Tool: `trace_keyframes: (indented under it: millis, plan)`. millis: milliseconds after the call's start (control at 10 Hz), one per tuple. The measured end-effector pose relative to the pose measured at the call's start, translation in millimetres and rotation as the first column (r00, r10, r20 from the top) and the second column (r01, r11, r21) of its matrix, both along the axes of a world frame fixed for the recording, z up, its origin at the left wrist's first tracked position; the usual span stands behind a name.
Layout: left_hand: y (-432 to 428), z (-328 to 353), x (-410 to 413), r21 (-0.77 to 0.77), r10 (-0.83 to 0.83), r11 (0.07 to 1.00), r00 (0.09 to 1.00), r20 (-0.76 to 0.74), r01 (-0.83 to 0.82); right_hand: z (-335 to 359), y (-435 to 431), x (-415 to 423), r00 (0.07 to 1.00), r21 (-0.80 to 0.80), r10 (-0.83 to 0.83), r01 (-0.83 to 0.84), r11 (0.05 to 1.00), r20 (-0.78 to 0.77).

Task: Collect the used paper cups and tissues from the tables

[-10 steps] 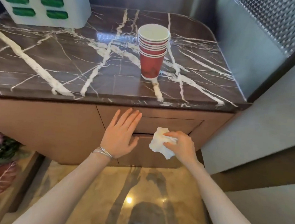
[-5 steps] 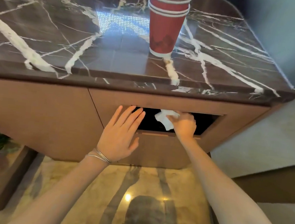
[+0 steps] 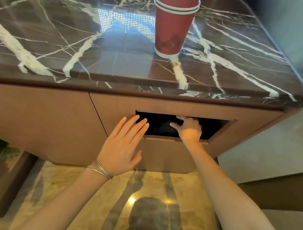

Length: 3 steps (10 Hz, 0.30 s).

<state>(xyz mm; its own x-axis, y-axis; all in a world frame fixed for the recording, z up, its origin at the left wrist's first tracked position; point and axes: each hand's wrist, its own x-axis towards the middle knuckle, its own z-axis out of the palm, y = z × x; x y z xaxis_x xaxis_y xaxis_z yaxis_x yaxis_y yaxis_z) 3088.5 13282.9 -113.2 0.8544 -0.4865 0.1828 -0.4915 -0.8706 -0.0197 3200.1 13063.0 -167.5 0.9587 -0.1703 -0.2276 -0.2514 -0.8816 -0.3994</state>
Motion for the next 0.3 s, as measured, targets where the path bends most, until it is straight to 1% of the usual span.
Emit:
trace_keyframes:
  millis: [100, 200, 300]
  plan:
    - [-1.6, 7.5, -10.0, -0.036, -0.005, 0.999, 0.999, -0.04, 0.004, 11.5, -2.1, -35.7, 0.99, 0.054, 0.03, -0.038, 0.998, 0.139]
    - [-3.3, 22.0, -18.8, -0.058, -0.006, 0.998, 0.998, -0.062, 0.003, 30.4, -0.3, -69.1, 0.975, 0.028, 0.105, -0.113, 0.993, 0.197]
    - [-5.3, 39.1, -26.1, -0.056, 0.002, 0.998, 0.994, -0.11, -0.008, 50.4, -0.3, -87.1, 0.965, 0.01, 0.154, -0.16, 0.987, 0.214]
